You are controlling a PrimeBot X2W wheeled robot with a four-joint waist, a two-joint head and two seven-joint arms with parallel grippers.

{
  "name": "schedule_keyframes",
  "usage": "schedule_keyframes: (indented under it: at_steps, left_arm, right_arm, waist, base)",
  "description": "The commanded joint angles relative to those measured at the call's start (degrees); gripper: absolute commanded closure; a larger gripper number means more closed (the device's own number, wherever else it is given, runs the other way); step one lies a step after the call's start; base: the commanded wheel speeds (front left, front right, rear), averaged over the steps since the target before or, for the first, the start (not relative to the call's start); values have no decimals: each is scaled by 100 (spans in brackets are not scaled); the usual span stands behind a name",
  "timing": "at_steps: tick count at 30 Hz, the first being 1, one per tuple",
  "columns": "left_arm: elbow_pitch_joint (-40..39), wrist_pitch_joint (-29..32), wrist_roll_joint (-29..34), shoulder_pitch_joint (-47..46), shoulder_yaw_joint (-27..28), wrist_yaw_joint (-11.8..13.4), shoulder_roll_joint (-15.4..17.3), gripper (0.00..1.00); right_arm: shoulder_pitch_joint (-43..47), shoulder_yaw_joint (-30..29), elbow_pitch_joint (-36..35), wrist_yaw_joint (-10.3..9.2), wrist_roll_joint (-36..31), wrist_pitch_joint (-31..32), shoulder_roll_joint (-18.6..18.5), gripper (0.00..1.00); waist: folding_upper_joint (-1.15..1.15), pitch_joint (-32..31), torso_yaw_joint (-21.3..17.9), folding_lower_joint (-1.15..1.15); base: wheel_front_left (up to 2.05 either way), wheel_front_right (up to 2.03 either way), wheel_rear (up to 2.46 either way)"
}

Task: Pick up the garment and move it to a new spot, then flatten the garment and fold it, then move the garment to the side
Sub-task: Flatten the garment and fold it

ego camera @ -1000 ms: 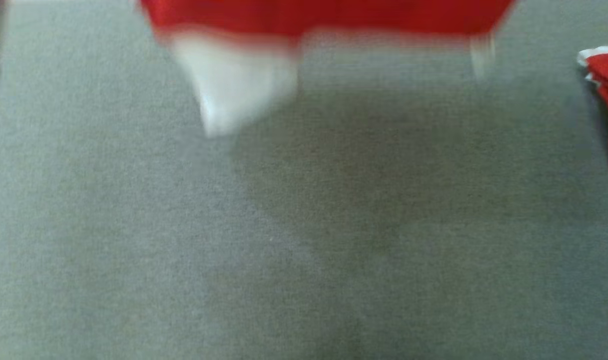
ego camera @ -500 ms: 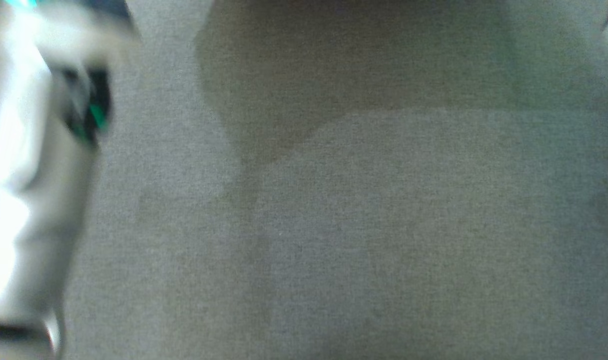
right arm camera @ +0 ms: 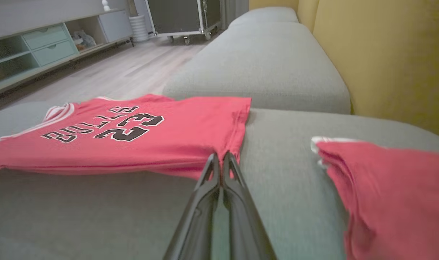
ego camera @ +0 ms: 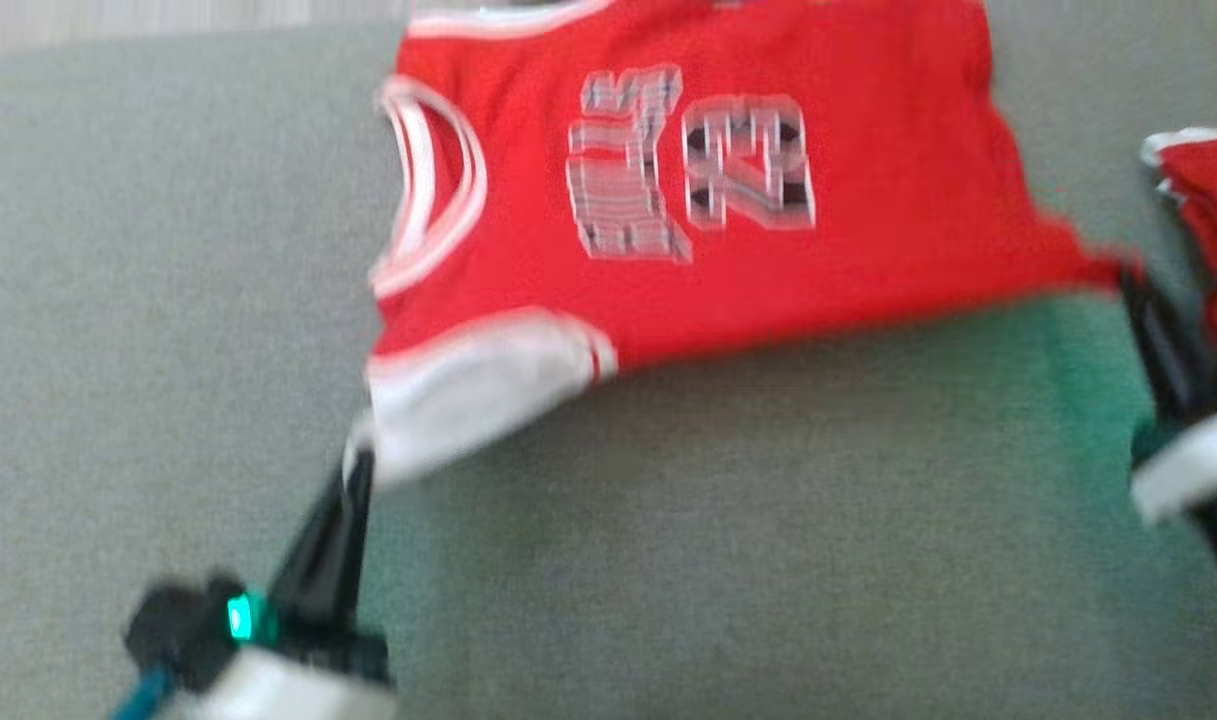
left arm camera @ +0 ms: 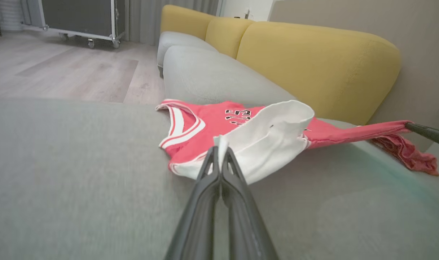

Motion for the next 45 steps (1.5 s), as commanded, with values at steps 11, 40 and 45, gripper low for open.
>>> schedule_keyframes:
  at_steps: [11,40,45]
  left_arm:
    - [-1071,423,-163,1560,49,310,425,100]
    - [2124,63,614,-3514,-610,-158,116,100]
    - [2659,-10,529,-3592,-624,-137,-95,0]
  right_arm:
    - [2340,-1047,-1220,37,-498,126,69,100]
    - [-279,-904,117,37,-806,1053,848,94]
    - [-489,-706,493,37,-694,682,1045,0]
  waist:
    - [0,-824,-158,1]
    - [0,366,-126,1]
    - [0,337,-103,1]
  base:
    - [0,0,0]
    - [0,0,0]
    - [0,0,0]
